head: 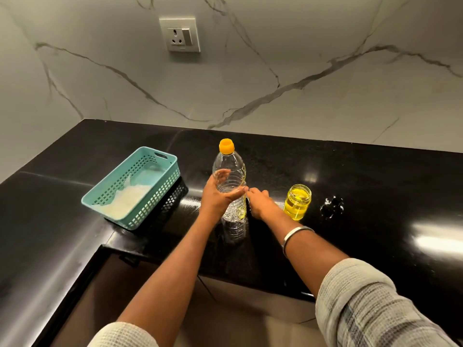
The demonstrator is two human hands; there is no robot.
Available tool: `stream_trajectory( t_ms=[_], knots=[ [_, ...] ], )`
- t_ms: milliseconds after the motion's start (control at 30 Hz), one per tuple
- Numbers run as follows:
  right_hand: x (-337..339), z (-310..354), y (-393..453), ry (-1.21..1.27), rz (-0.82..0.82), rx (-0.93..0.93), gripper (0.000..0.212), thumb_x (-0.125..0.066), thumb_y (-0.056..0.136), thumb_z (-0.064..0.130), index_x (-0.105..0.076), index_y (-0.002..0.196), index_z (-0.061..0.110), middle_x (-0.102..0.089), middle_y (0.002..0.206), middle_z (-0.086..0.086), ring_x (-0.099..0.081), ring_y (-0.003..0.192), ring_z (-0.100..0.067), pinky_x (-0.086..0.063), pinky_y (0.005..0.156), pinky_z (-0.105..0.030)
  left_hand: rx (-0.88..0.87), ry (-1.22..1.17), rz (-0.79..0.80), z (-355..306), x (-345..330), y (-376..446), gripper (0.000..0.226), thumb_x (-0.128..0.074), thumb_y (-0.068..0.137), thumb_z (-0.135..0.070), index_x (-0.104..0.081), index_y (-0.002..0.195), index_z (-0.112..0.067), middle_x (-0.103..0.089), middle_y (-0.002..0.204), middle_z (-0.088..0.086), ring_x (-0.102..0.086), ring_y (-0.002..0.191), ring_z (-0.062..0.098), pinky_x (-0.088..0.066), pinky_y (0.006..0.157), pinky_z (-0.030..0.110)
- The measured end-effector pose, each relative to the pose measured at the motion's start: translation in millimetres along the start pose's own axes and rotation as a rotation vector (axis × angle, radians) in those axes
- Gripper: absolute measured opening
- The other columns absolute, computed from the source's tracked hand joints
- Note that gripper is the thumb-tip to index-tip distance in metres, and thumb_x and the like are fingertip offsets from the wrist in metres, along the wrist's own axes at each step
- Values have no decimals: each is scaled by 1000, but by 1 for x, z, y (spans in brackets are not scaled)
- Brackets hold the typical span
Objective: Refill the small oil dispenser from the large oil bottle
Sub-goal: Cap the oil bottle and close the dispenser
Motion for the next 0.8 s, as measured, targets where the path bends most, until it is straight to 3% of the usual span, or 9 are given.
stream_trajectory(
  t_ms=[200,300,433,533,633,800],
  knots=[
    [1,-6,8,-9,-118,-7,33,-40,97,6,-50,129,8,-44,128,-11,-40,122,-35,-42,99,-44,15,-17,11,3,-1,1,66,-92,59,-26,-56,115,-23,-65,115,0,-62,107,13,-50,90,25],
    [14,-8,11,70,-189,-28,28,-47,93,3,-52,120,7,-45,125,-14,-45,117,-36,-43,96,-45,18,-24,22,2,-2,1,67,-92,59,-26,-56,116,-22,-64,115,0,-61,107,11,-49,88,21],
    [52,-15,9,507,-335,-79,24,-59,87,11,-63,111,12,-54,117,-12,-56,105,-27,-46,86,-33,10,-17,48,3,-1,3,70,-92,56,-29,-56,115,-21,-66,112,1,-64,104,13,-52,91,30],
    [82,-15,-1,884,-407,-18,18,-60,88,11,-64,105,14,-63,97,-6,-61,85,-17,-50,73,-26,13,-33,54,-1,-2,1,69,-91,59,-21,-55,118,-16,-67,108,0,-66,100,12,-53,83,21],
    [107,-12,-15,1227,-458,77,15,-59,91,8,-61,106,9,-64,86,-6,-64,81,-19,-57,77,-35,23,-55,61,-1,-3,1,69,-91,58,-23,-55,117,-19,-67,108,-1,-66,100,12,-54,83,25],
    [132,7,-32,1555,-403,276,15,-55,95,7,-59,109,10,-66,93,-12,-67,91,-25,-56,89,-38,61,-93,73,5,-2,2,77,-93,44,-44,-58,110,-29,-67,113,2,-64,106,19,-54,90,40]
  ],
)
Point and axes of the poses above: each hand's wrist, its own y-axis towards the middle knuckle, its own x-axis out of the back of the hand, z = x × y, the point moved 7 cm from there along y, towards the middle knuckle
